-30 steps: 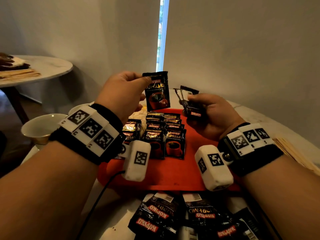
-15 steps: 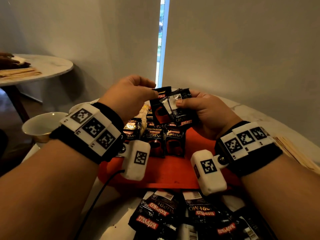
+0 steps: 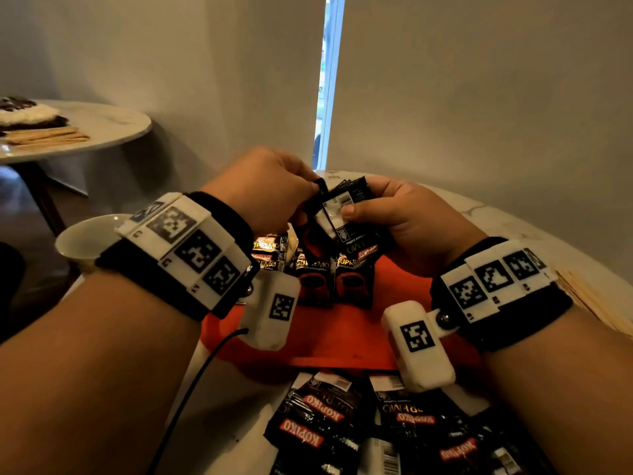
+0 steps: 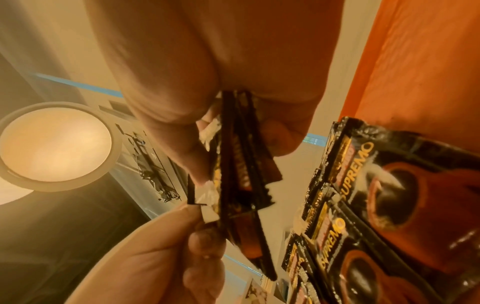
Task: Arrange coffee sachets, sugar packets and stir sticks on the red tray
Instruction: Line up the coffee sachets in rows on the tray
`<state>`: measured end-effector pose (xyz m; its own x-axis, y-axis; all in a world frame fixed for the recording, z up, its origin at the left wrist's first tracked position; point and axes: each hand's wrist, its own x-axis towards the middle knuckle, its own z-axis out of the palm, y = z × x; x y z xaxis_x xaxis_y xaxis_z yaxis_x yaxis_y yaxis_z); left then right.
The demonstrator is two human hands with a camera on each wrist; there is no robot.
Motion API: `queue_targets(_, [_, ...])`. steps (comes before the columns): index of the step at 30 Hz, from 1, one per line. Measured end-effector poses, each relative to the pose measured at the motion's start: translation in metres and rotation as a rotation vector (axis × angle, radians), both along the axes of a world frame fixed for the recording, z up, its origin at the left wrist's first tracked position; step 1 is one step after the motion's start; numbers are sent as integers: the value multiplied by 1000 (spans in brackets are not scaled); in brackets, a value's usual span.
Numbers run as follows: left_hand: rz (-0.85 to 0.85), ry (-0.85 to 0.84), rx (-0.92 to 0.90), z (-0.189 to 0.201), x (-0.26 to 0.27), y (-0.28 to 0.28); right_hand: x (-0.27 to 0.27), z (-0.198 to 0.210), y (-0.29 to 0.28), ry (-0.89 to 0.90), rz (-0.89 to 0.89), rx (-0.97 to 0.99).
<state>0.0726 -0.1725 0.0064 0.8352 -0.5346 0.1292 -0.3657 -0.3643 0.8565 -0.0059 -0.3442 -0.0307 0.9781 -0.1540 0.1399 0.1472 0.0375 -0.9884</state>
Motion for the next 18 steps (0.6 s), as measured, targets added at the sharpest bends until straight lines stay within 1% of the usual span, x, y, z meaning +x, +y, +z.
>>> queue_targets(2, [11, -17, 2, 0, 2, 0, -1, 1, -7, 5, -13, 29])
queue_targets(3, [19, -22, 2, 1, 3, 1, -1, 2, -12, 10, -54, 42])
queue_targets(6, [47, -27, -17, 6, 7, 6, 3, -4, -39, 43, -297, 159])
queue_targets(8, [65, -16, -45, 11, 10, 11, 4, -12, -55, 143, -436, 289])
queue_targets(9, [70, -2, -60, 13, 11, 14, 4, -18, -61, 205, -482, 324])
queue_targets(10, [74, 10, -63, 16, 12, 16, 4, -25, -67, 260, -515, 340])
queue_targets(11, [80, 16, -52, 19, 13, 19, 6, -31, -70, 296, -536, 314])
queue_targets(13, [93, -3, 35, 23, 15, 24, 11, -40, -76, 313, -571, 214])
queue_targets(15, [96, -37, 173, 25, 15, 26, 13, -42, -75, 303, -576, 145])
queue_targets(16, [86, -44, 247, 24, 14, 26, 14, -42, -76, 306, -578, 127])
queue_targets(18, [58, -43, 376, 20, 11, 25, 14, -43, -74, 320, -578, 171])
